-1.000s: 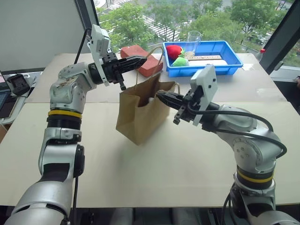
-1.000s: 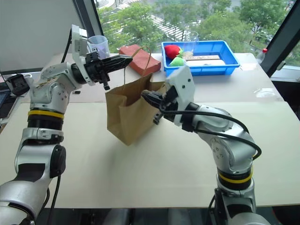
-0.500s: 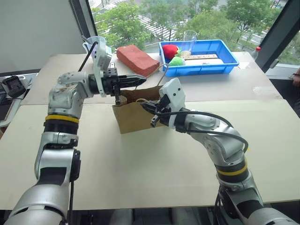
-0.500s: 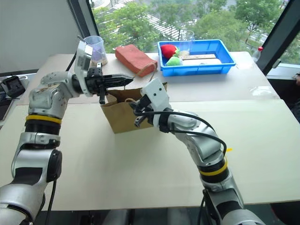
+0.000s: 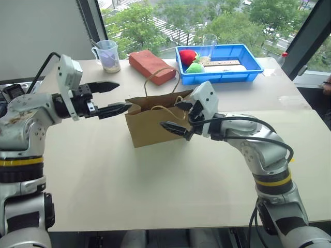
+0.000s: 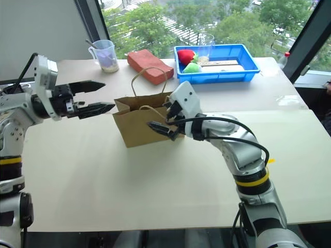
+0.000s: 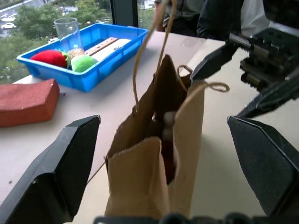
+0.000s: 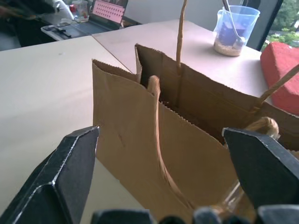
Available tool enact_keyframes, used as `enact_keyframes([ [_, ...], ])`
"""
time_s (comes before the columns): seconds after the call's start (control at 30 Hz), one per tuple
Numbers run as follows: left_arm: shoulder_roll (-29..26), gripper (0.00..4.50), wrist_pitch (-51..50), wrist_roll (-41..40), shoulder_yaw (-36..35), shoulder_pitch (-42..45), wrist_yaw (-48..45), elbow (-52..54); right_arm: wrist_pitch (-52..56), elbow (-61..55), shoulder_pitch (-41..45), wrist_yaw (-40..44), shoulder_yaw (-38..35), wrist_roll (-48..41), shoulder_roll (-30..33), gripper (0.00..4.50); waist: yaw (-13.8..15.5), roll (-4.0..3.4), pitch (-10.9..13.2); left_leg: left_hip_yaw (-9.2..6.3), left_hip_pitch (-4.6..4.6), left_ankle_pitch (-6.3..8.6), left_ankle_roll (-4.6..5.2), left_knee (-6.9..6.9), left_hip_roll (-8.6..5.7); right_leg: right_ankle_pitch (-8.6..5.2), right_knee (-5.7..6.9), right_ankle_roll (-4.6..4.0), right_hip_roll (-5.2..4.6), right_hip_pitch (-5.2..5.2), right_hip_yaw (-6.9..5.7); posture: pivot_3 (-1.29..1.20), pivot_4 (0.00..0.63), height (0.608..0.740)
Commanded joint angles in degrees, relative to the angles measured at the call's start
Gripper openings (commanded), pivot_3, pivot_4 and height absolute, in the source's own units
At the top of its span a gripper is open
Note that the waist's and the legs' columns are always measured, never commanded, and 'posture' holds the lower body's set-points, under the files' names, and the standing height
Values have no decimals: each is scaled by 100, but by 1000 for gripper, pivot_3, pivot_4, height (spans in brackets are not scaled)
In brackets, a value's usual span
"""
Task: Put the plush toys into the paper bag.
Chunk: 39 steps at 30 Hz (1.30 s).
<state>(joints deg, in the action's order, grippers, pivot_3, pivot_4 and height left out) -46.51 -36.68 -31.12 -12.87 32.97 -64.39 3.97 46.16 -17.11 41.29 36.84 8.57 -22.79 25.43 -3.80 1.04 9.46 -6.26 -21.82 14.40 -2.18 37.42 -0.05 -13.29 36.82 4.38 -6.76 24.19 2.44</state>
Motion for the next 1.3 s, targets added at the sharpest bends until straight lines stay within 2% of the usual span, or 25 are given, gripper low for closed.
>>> enact_keyframes([
  [0.03, 0, 4500, 288, 41, -145, -396, 213, 402, -201, -47, 222, 103, -146, -33, 26, 4485, 13, 0, 0, 0, -1, 0, 0, 0, 0, 0, -2, 0, 0, 0, 0, 0, 150, 740],
  [0.17, 347, 4500, 1006, 386, 39, -525, 526, 36, -201, 40, 346, 137, -182, -32, 27, 4485, 62, 1, 0, 0, -2, 0, -1, 2, 0, 0, -5, 0, 0, -2, 0, 0, 150, 740],
  [0.43, 1095, 4500, 2633, 1063, 560, 72, 557, -1518, -58, -56, 444, 209, -215, -86, 131, 4485, 121, 1, 0, 2, -7, -1, -2, 11, -1, 1, -4, -1, 0, -2, -1, 0, 150, 740],
  [0.83, 1532, 4500, 3521, 1264, 1033, 900, -253, -3167, 115, -285, 360, 118, -214, -195, 227, 4485, 115, 1, 0, 2, -14, 2, 2, 30, -2, 1, -3, -1, 0, -5, -4, 0, 150, 740],
  [1.03, 1664, 4500, 3606, 1364, 1254, 956, -536, -3311, 202, -403, 386, 95, -219, -207, 241, 4485, 101, 1, 0, 1, -16, 4, 7, 33, -2, 1, 1, -1, 0, -3, -4, 0, 150, 740],
  [1.17, 1759, 3431, 3675, 1435, 1255, 1042, -446, -3507, 226, -437, 480, 95, -230, -223, 224, 4500, 104, 1, 0, 1, -17, 5, 8, 35, -2, 1, 1, -1, 0, -3, -4, 0, 150, 740],
  [1.2, 1775, 2826, 3665, 1434, 1255, 1050, -448, -3511, 226, -442, 487, 97, -233, -222, 227, 4500, 104, 1, 0, 1, -17, 5, 8, 35, -2, 1, 0, -1, 0, -3, -4, 0, 150, 740],
  [1.3, 1802, 1512, 3675, 1433, 1252, 1054, -465, -3528, 209, -423, 522, 76, -234, -202, 207, 4500, 103, 1, 0, 1, -17, 5, 8, 35, -2, 1, 1, -1, 0, -4, -4, 0, 150, 740],
])
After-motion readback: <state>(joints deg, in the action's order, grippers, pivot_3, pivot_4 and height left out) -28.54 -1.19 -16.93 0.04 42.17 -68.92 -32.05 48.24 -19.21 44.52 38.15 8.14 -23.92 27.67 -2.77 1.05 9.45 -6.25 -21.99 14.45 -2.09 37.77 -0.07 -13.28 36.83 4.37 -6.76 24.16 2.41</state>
